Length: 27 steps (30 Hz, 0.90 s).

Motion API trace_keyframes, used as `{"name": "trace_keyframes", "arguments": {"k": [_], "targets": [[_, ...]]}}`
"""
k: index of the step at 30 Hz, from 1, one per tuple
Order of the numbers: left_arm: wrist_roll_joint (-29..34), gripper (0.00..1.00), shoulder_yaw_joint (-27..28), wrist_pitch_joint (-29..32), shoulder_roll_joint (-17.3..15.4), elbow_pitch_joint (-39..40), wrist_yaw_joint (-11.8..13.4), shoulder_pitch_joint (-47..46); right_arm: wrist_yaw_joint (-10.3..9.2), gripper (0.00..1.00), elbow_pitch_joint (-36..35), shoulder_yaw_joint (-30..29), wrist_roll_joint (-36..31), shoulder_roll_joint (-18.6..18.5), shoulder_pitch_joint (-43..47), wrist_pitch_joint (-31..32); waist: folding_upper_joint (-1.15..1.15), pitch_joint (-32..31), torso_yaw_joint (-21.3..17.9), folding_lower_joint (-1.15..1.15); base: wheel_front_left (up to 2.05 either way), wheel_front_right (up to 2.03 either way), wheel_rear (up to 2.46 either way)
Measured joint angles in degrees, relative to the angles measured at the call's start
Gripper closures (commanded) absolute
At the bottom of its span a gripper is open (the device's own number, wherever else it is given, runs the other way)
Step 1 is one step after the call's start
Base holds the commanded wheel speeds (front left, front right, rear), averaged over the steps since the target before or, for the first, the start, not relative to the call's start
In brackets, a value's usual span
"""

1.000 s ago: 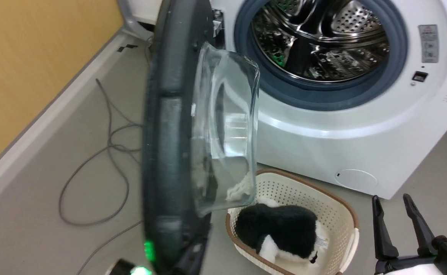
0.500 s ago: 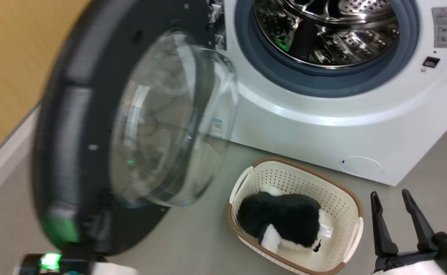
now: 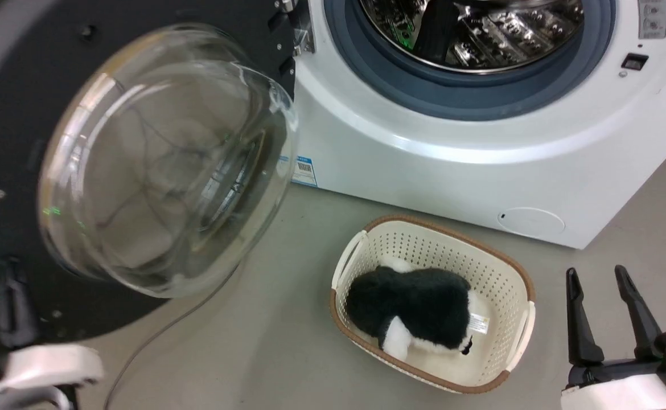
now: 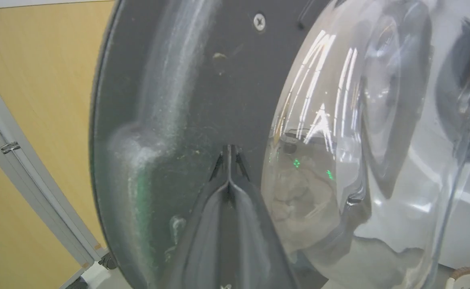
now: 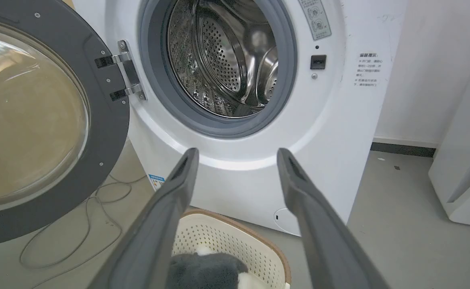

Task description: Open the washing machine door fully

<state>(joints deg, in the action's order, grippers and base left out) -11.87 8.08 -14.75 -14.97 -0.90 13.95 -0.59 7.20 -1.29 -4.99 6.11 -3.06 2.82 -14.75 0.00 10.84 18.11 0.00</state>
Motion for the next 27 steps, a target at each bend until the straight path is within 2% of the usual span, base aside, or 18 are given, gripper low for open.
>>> {"name": "trace_keyframes", "arguments": {"k": [3, 10, 12, 19, 27], "targets": [[-0.1, 1.00, 2.7, 0.0, -0.7, -2.5, -0.1, -2.2, 0.00, 0.00, -0.1, 0.0, -0.5, 0.0, -0.2, 0.0, 0.00, 0.8, -0.2, 0.00, 0.00, 0.00, 0.00], [-1.8, 1.00, 6.6, 0.0, -1.3, -10.2, -3.0, -7.5, 0.00, 0.00, 0.0, 0.1, -0.7, 0.0, -1.8, 0.0, 0.00, 2.2, -1.0, 0.00, 0.00, 0.00, 0.00], [-2.0, 1.00, 7.7, 0.0, -1.5, -12.0, -3.1, -9.0, 0.00, 0.00, 0.0, 0.2, -0.7, 0.0, -2.2, 0.0, 0.00, 2.5, -1.3, 0.00, 0.00, 0.00, 0.00], [-3.4, 1.00, 10.9, 0.0, -3.5, -19.7, -5.1, -14.4, 0.00, 0.00, 0.0, 0.0, -1.1, 0.0, -2.8, 0.0, 0.00, 3.5, -2.2, 0.00, 0.00, 0.00, 0.00], [-4.2, 1.00, 13.5, 0.0, -5.8, -27.1, -6.0, -19.7, 0.00, 0.00, 0.1, 0.2, -1.6, 0.0, -3.4, 0.0, 0.00, 3.9, -3.4, 0.00, 0.00, 0.00, 0.00]]}}
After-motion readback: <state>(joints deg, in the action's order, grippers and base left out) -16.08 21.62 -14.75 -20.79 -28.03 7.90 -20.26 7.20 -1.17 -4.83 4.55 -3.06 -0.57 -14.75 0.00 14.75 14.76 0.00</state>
